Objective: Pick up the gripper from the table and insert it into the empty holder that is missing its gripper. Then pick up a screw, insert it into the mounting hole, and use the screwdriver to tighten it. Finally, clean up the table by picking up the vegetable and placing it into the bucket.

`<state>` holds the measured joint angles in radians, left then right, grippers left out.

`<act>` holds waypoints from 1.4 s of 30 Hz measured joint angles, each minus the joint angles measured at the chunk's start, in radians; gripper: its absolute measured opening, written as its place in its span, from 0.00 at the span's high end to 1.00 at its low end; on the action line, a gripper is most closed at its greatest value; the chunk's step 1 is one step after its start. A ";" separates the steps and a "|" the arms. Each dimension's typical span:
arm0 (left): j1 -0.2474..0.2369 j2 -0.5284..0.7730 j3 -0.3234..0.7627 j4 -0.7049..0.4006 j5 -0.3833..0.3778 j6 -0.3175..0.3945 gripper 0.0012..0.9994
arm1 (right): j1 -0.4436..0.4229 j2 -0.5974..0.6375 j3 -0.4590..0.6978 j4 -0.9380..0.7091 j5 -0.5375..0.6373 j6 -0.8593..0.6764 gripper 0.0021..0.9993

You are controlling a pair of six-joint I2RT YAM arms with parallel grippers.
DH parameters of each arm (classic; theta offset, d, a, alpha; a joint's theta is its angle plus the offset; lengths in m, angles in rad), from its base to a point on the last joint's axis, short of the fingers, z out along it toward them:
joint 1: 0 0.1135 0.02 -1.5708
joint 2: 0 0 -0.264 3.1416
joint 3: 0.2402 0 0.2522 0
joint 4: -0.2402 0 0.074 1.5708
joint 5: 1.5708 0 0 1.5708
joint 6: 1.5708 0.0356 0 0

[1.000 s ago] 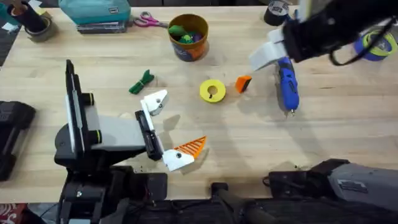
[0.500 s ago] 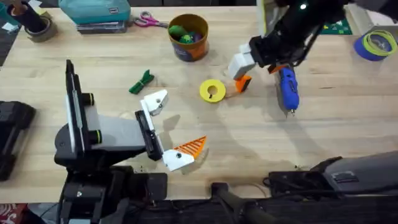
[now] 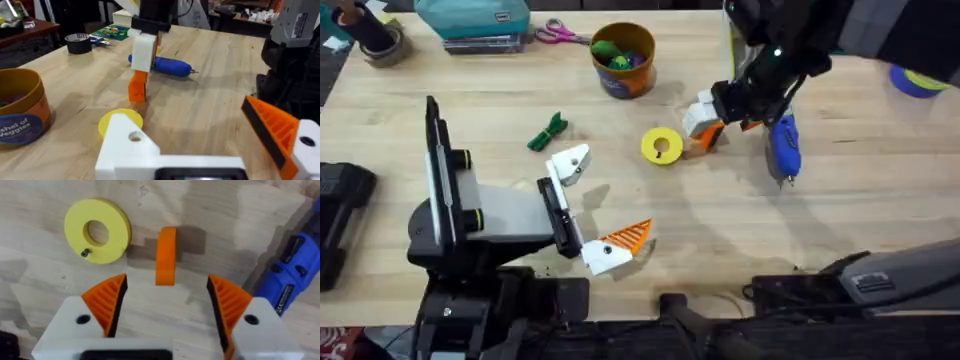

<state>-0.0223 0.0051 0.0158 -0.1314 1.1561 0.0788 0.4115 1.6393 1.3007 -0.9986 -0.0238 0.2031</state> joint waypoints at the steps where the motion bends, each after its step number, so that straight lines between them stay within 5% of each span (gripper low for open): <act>1: 0.000 0.000 0.000 0.000 0.000 0.000 0.01 | -0.002 0.006 -0.004 0.009 0.000 0.001 0.05; 10: 0.000 0.000 0.000 0.000 0.000 0.000 0.01 | -0.004 0.085 -0.004 0.068 0.029 0.003 0.11; 14: 0.000 0.000 0.000 0.000 0.000 0.000 0.01 | -0.004 0.087 -0.004 0.067 0.035 0.003 0.22; 20: 0.000 0.000 0.000 0.000 0.000 0.000 0.01 | -0.004 0.087 -0.004 0.067 0.038 0.004 0.58; 24: 0.000 0.000 0.000 0.000 0.000 0.000 0.01 | -0.004 0.087 -0.004 0.068 0.039 0.009 0.96; 36: 0.000 0.000 0.000 0.000 0.000 0.000 0.01 | -0.004 0.087 0.015 0.014 0.042 0.010 0.99; 42: 0.000 0.000 0.000 0.000 0.000 0.000 0.01 | -0.004 0.086 0.149 -0.078 0.042 0.010 0.99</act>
<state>-0.0222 0.0051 0.0158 -0.1314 1.1561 0.0788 0.4076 1.7257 1.4496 -1.0771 0.0181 0.2127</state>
